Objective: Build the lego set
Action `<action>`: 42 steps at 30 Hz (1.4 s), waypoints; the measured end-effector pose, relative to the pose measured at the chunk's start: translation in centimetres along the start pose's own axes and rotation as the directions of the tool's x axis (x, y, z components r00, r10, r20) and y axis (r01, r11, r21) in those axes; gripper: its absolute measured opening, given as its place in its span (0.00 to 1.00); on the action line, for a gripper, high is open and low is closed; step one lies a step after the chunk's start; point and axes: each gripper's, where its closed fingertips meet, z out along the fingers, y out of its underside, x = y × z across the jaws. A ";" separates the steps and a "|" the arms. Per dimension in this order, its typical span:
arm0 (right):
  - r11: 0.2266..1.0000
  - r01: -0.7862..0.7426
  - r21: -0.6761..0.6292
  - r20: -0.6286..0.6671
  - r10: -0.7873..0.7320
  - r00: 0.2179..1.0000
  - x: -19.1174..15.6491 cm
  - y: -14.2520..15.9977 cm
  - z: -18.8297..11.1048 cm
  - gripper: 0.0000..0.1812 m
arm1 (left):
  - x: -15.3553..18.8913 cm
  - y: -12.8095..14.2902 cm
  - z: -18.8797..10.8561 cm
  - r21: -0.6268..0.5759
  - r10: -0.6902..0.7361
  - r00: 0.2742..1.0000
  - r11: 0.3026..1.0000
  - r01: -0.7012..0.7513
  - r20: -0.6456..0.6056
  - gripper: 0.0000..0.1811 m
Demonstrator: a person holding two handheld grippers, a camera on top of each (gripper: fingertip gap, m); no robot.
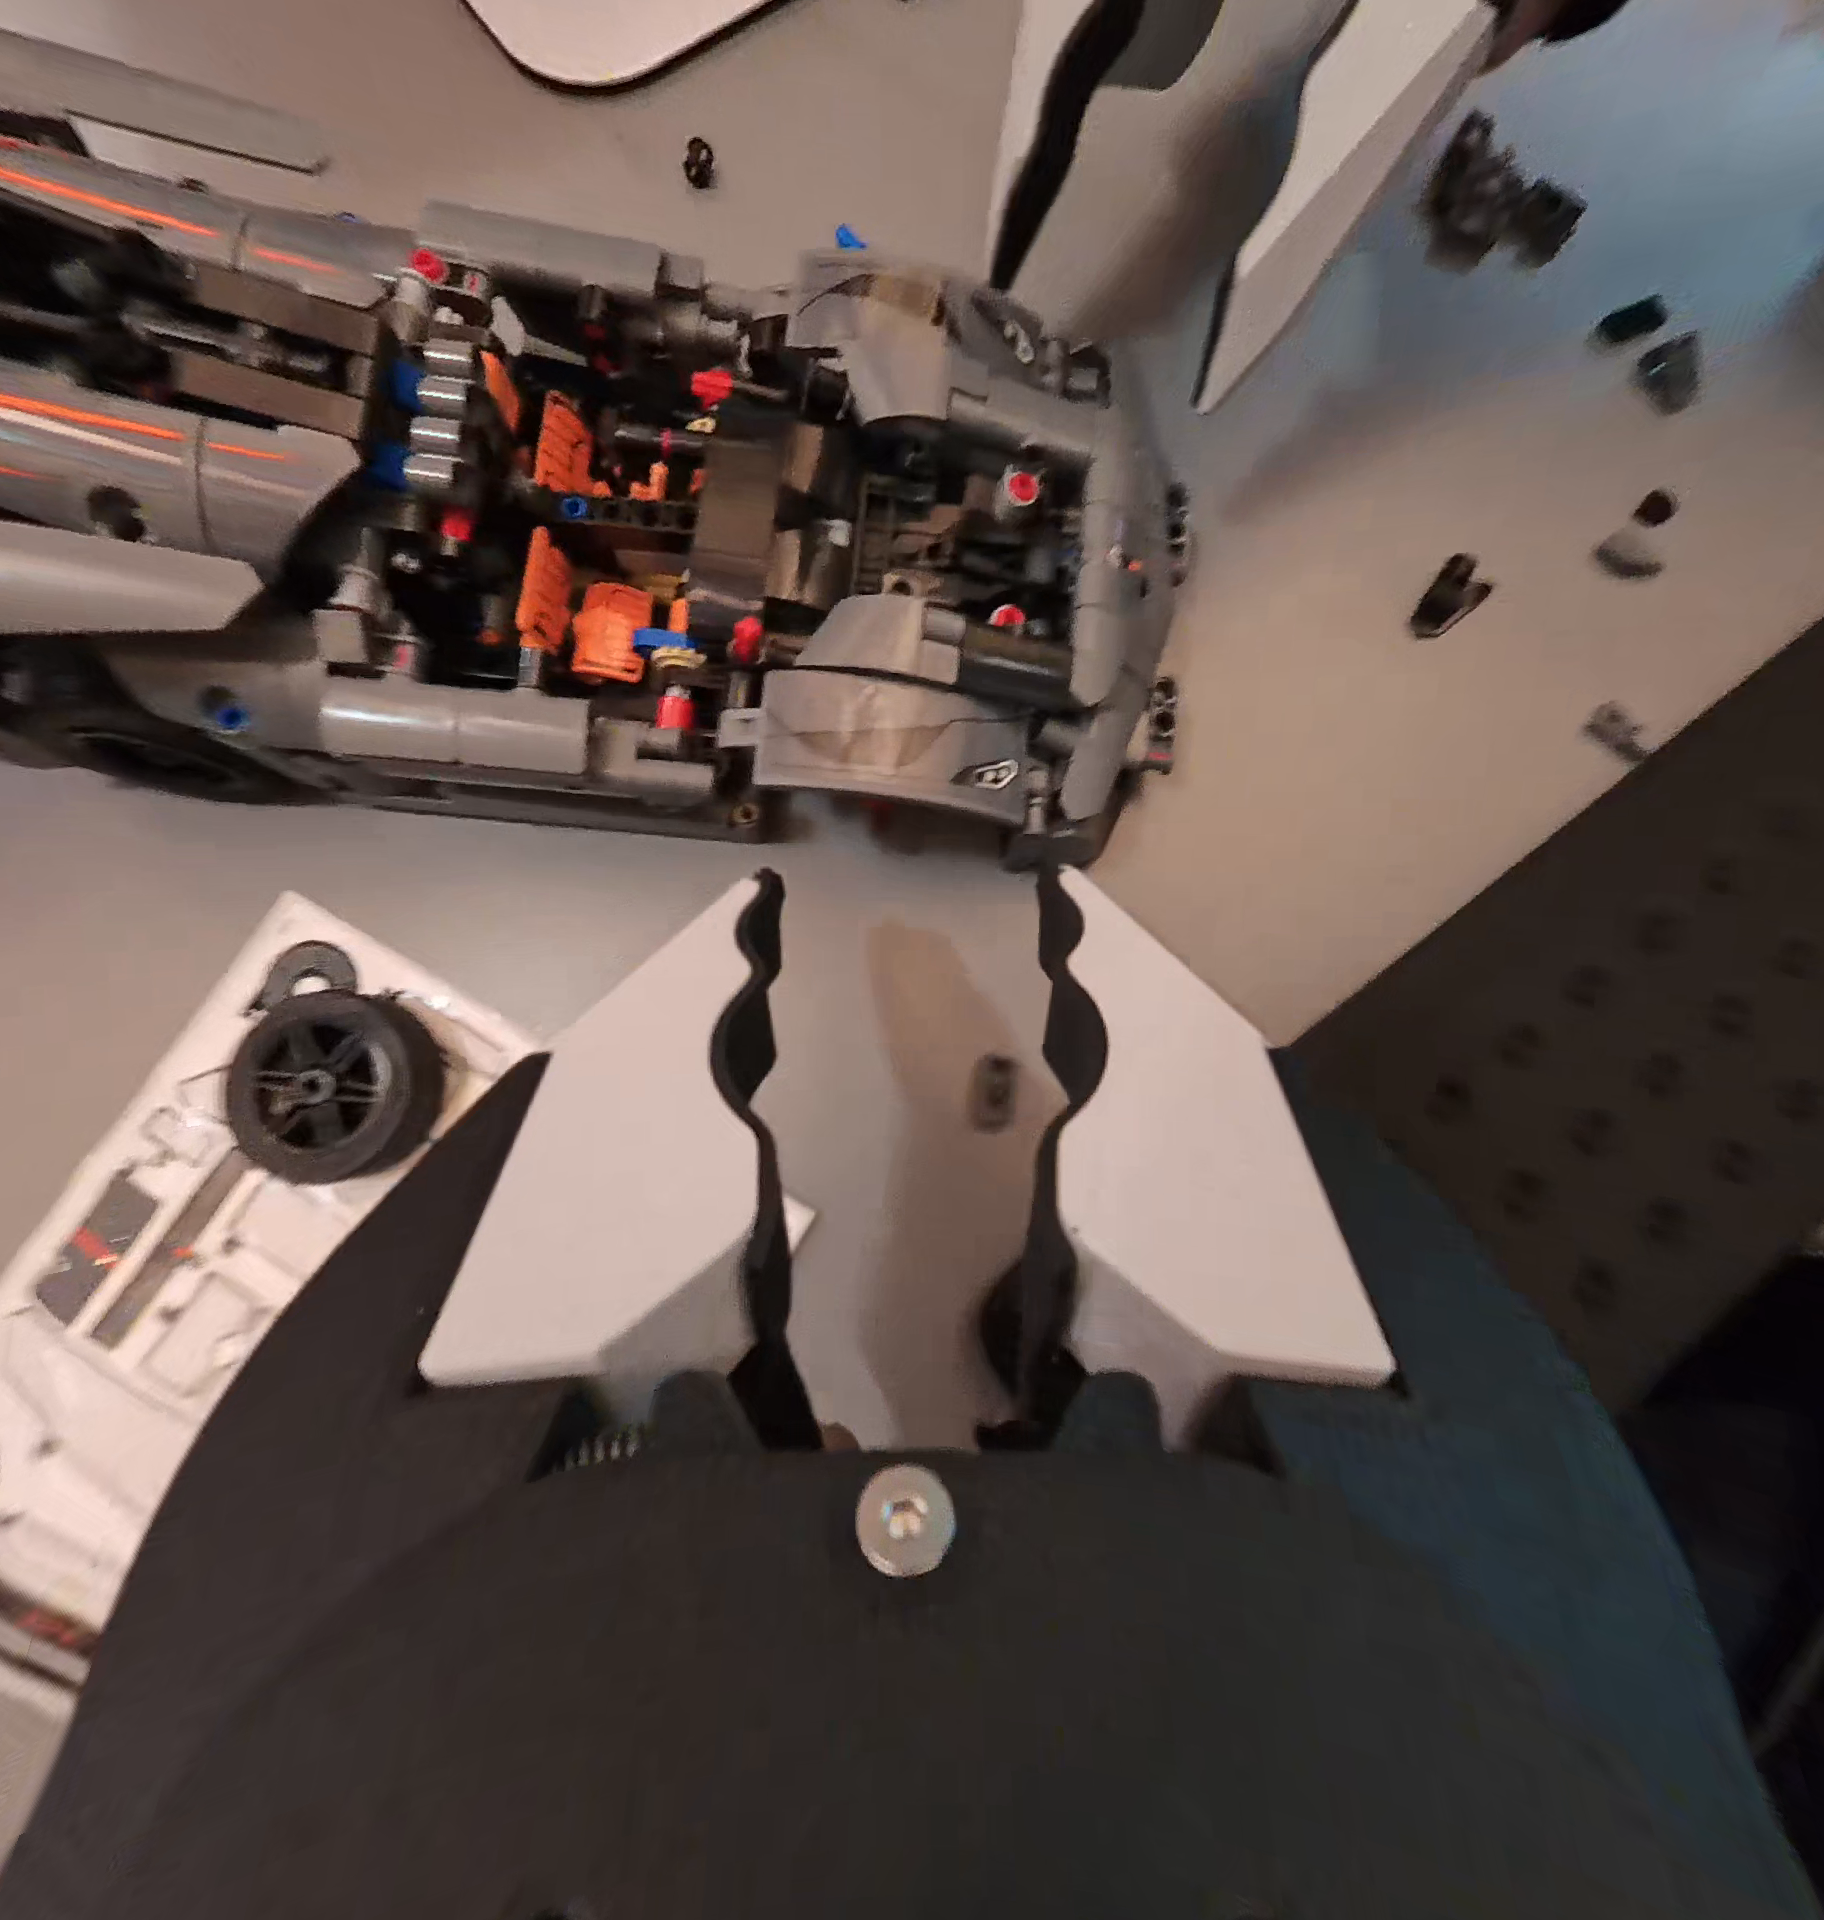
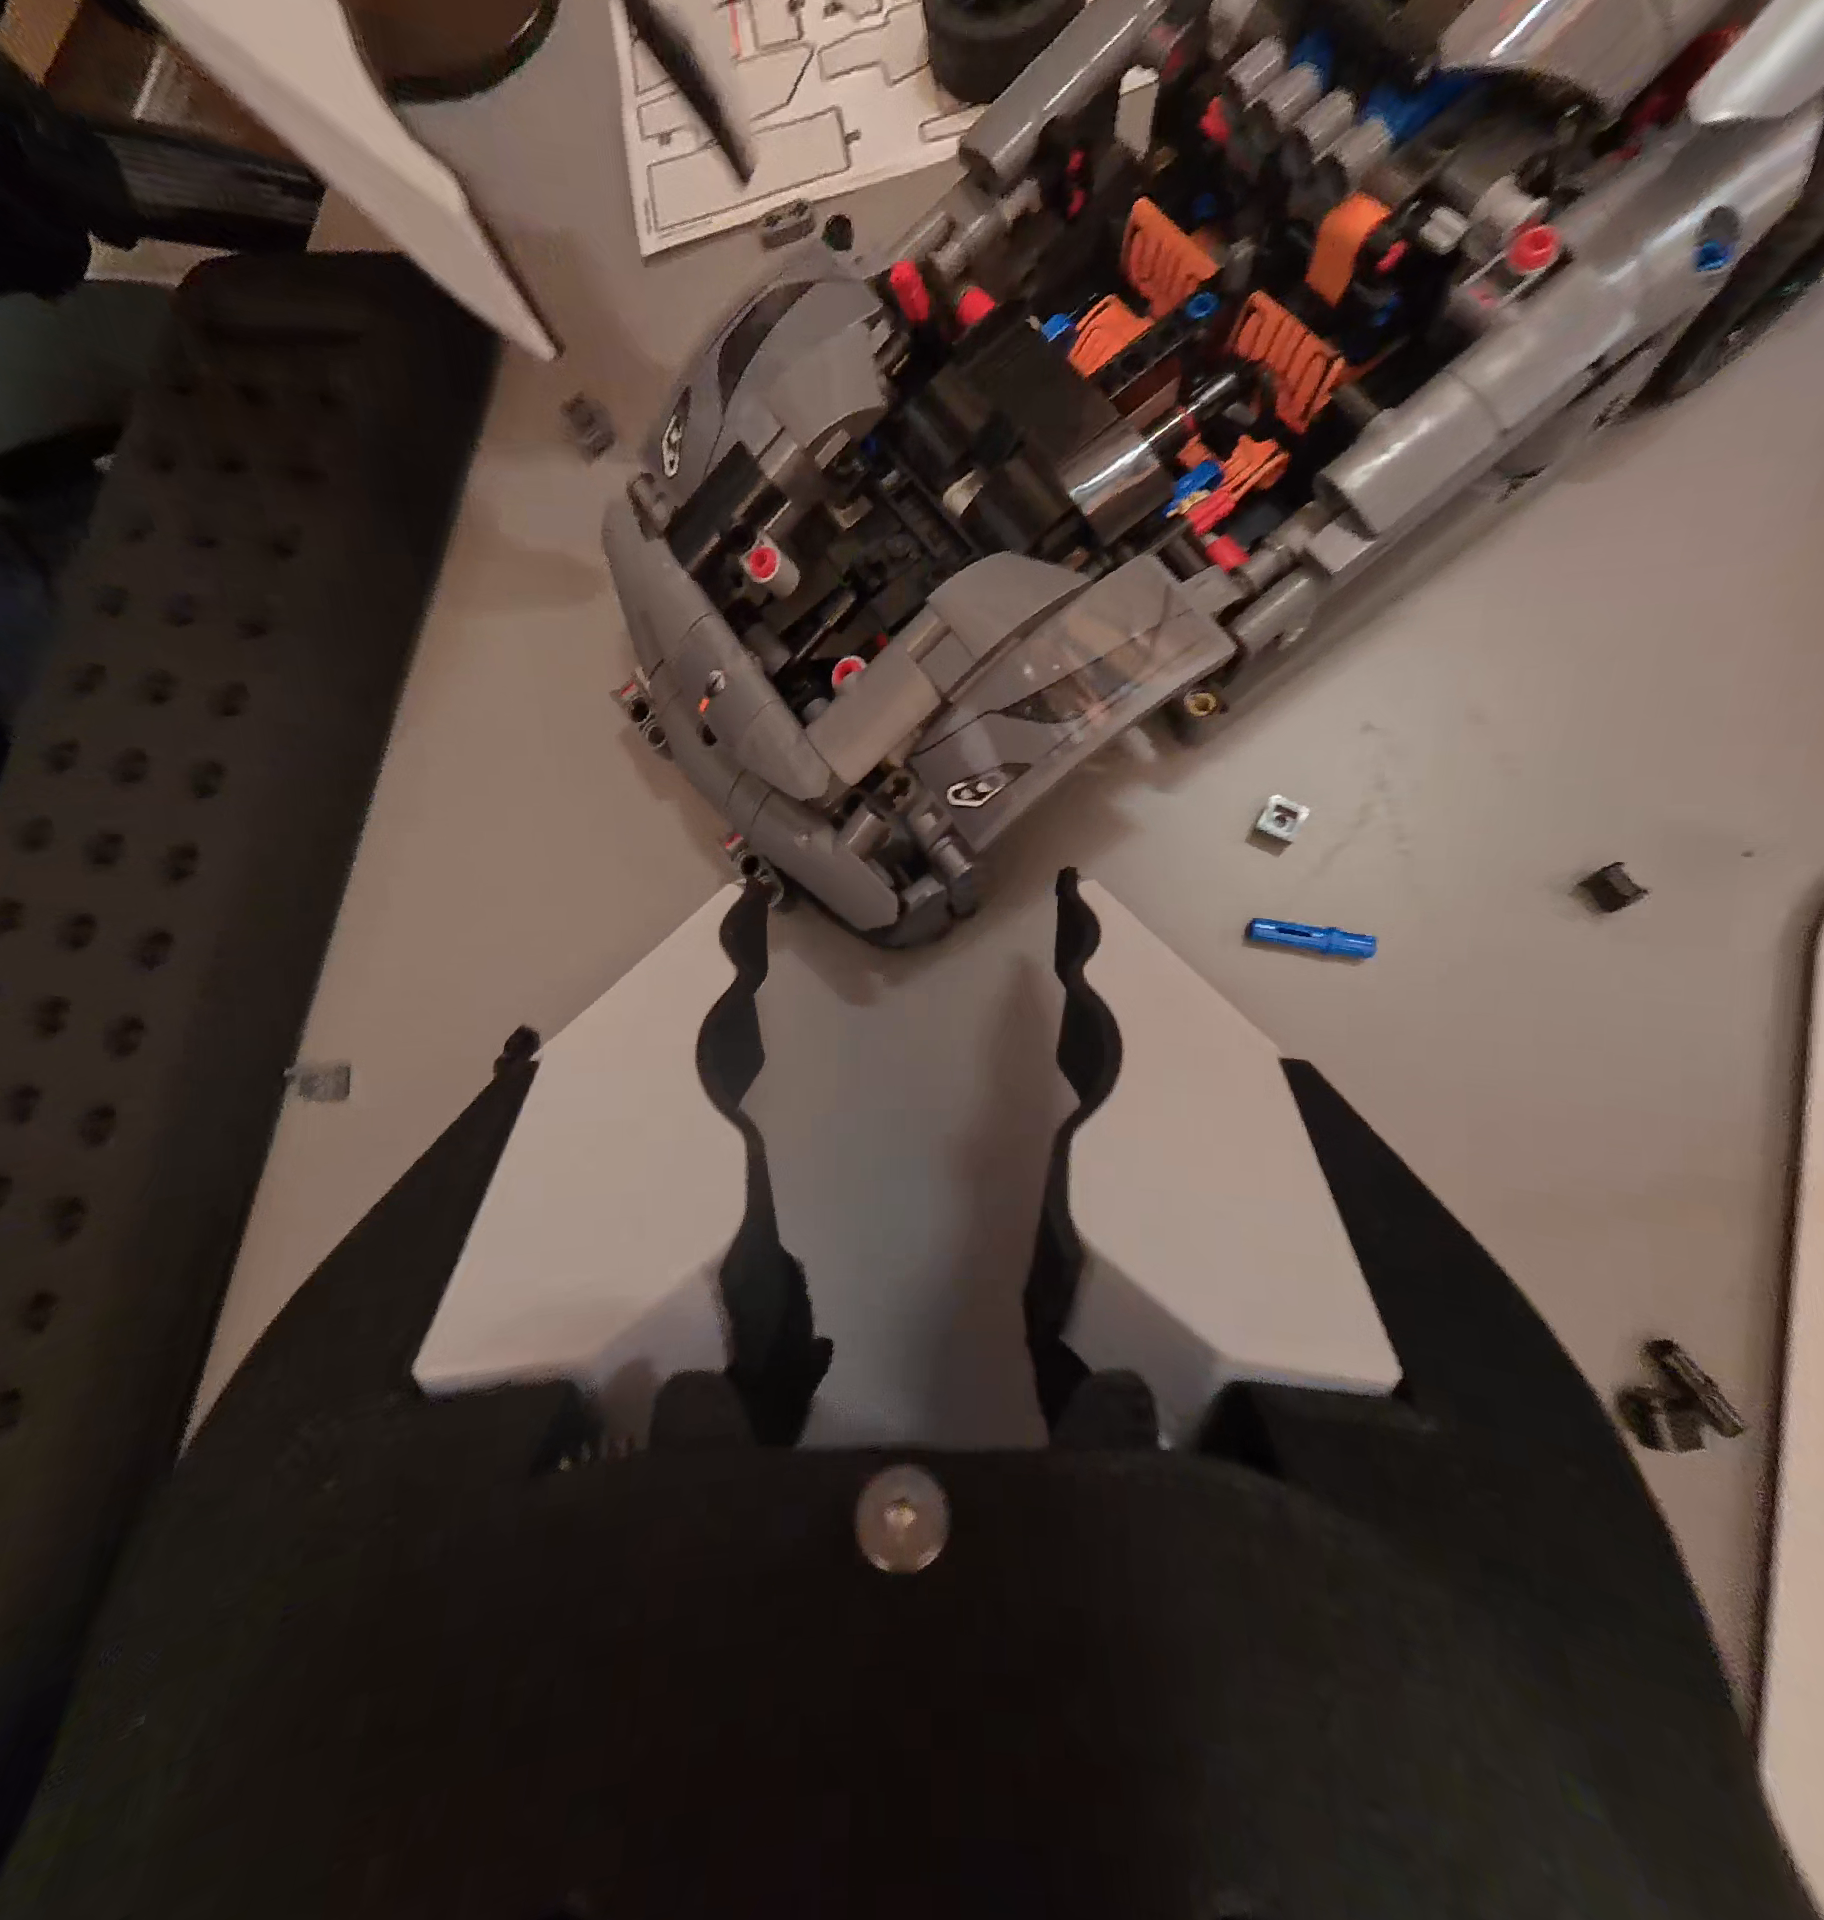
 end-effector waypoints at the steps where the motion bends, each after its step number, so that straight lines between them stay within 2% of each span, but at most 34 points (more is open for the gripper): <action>1: 1.000 -0.003 0.005 -0.001 0.003 1.000 0.1 -0.1 0.0 0.30 | 0.4 0.1 0.3 -0.008 -0.032 0.999 0.999 0.032 -0.028 0.28; 4: 1.000 -0.007 0.003 0.020 0.007 1.000 -0.3 0.0 0.1 0.28 | 2.1 0.8 1.1 -0.054 -0.090 0.989 0.995 0.084 -0.120 0.33; 11: 0.999 0.022 -0.042 0.091 -0.018 0.996 -2.2 0.3 1.5 0.29 | 3.0 1.1 1.8 -0.078 -0.029 0.997 0.997 0.023 -0.071 0.33; 12: 0.998 0.039 -0.058 0.085 -0.034 0.996 -2.3 0.5 1.5 0.26 | 2.8 1.1 1.6 -0.072 -0.039 0.997 0.997 0.034 -0.066 0.33; 13: 0.996 0.046 -0.072 0.069 -0.041 0.997 -2.2 0.5 1.3 0.25 | 2.6 0.8 1.3 -0.056 -0.060 0.996 0.997 0.057 -0.061 0.33; 15: 0.998 0.032 -0.057 0.060 -0.028 0.998 -2.0 0.1 0.5 0.29 | 2.2 -0.3 0.1 0.008 -0.080 0.996 0.997 0.080 -0.048 0.33; 17: 0.999 0.045 -0.005 0.033 -0.045 0.998 -1.7 -0.7 -1.1 0.29 | 2.1 -2.7 -1.7 0.121 -0.060 0.998 0.991 0.063 -0.027 0.29; 20: 0.992 0.077 0.098 -0.052 -0.072 0.996 -1.0 -2.6 -4.8 0.30 | 3.3 -7.5 -4.2 0.286 0.018 1.000 0.958 -0.010 -0.025 0.29; 21: 0.986 0.093 0.137 -0.093 -0.081 0.992 -0.8 -3.3 -6.5 0.31 | 3.8 -9.2 -4.8 0.334 0.062 0.998 0.941 -0.052 -0.020 0.32; 23: 0.966 0.141 0.215 -0.228 -0.091 0.969 0.2 -4.8 -10.6 0.34 | 4.9 -13.1 -6.0 0.422 0.117 0.992 0.902 -0.091 -0.037 0.34; 24: 0.951 0.171 0.259 -0.332 -0.078 0.940 1.2 -5.5 -13.1 0.35 | 5.4 -15.1 -6.7 0.467 0.144 0.988 0.878 -0.102 -0.056 0.29; 25: 0.932 0.191 0.309 -0.442 -0.037 0.896 2.6 -6.1 -16.1 0.36 | 5.8 -17.1 -7.3 0.506 0.160 0.985 0.857 -0.102 -0.072 0.27; 27: 0.889 0.220 0.401 -0.629 0.092 0.772 5.6 -6.4 -22.8 0.39 | 6.9 -21.0 -8.2 0.576 0.231 0.970 0.804 -0.147 -0.076 0.32; 29: 0.846 0.270 0.460 -0.759 0.216 0.615 8.4 -5.9 -29.6 0.40 | 7.6 -24.0 -7.7 0.586 0.284 0.956 0.787 -0.192 -0.068 0.35; 30: 0.834 0.285 0.472 -0.795 0.263 0.547 9.7 -5.5 -32.5 0.40 | 8.3 -25.1 -7.2 0.591 0.305 0.947 0.784 -0.189 -0.103 0.38; 32: 0.846 0.263 0.464 -0.838 0.322 0.441 12.5 -4.0 -36.8 0.48 | 9.6 -26.2 -5.2 0.562 0.330 0.929 0.806 -0.186 -0.166 0.36; 35: 0.883 0.183 0.433 -0.855 0.337 0.394 16.6 -1.9 -39.9 0.52 | 11.6 -26.2 -1.8 0.546 0.391 0.903 0.803 -0.240 -0.178 0.34; 39: 0.928 0.079 0.363 -0.875 0.310 0.372 21.4 0.6 -40.5 0.59 | 14.0 -24.2 1.9 0.474 0.495 0.841 0.807 -0.352 -0.219 0.13; 42: 0.930 0.040 0.366 -0.861 0.322 0.393 23.2 1.4 -40.0 0.58 | 14.7 -23.4 2.7 0.454 0.508 0.822 0.814 -0.362 -0.256 0.13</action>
